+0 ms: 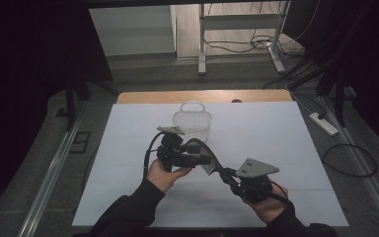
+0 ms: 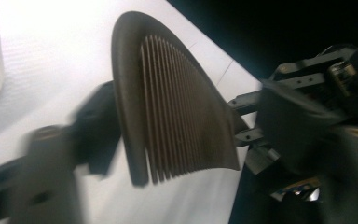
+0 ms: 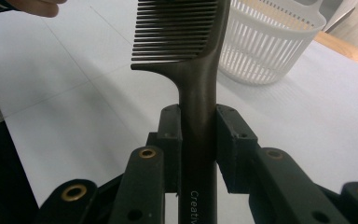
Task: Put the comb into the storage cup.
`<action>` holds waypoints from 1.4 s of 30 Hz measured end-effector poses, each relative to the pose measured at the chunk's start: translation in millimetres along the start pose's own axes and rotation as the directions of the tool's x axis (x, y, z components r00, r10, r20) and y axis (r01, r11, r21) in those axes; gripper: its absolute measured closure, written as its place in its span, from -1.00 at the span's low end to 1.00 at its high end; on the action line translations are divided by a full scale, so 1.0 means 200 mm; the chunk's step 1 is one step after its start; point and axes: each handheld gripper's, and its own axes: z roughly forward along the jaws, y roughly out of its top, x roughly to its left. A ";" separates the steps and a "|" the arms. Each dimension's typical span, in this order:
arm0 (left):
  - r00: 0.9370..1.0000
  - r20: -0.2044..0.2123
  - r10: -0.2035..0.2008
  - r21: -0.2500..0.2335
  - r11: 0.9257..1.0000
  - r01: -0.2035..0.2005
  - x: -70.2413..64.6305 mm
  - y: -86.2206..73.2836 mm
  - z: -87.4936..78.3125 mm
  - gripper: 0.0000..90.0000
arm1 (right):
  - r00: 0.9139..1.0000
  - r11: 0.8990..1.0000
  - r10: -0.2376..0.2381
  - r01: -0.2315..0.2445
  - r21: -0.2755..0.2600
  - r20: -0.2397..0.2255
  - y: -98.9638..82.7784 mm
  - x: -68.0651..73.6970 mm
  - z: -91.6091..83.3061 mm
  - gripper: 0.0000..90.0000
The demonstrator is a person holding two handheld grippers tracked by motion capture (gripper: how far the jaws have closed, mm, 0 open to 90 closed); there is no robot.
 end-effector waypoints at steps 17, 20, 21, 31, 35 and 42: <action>0.972 0.183 -0.144 -0.017 0.989 0.149 0.07 -0.03 0.00 0.88 | 1.000 1.000 -0.002 0.002 0.008 0.011 0.00 0.00 0.01 0.61; 0.972 0.183 -0.148 -0.016 0.988 0.153 0.07 -0.04 0.00 0.93 | 1.000 1.000 -0.013 0.013 0.021 0.018 -0.01 0.00 0.03 0.60; 0.972 0.182 -0.148 -0.018 0.988 0.154 0.06 -0.04 0.00 0.93 | 1.000 1.000 -0.012 0.011 0.022 0.014 -0.01 0.00 0.03 0.60; 0.980 0.160 -0.119 -0.034 0.991 0.126 0.04 -0.03 -0.01 0.94 | 1.000 1.000 0.012 -0.012 0.002 -0.013 -0.01 -0.02 0.03 0.50; 0.984 0.144 -0.101 -0.045 0.993 0.108 0.03 -0.01 -0.03 0.94 | 1.000 1.000 0.023 -0.023 0.004 -0.017 -0.01 -0.02 0.03 0.38; 0.990 0.118 -0.082 -0.060 0.994 0.090 0.03 0.00 -0.06 0.94 | 0.999 0.999 0.029 -0.028 0.018 -0.038 -0.01 -0.03 0.03 0.09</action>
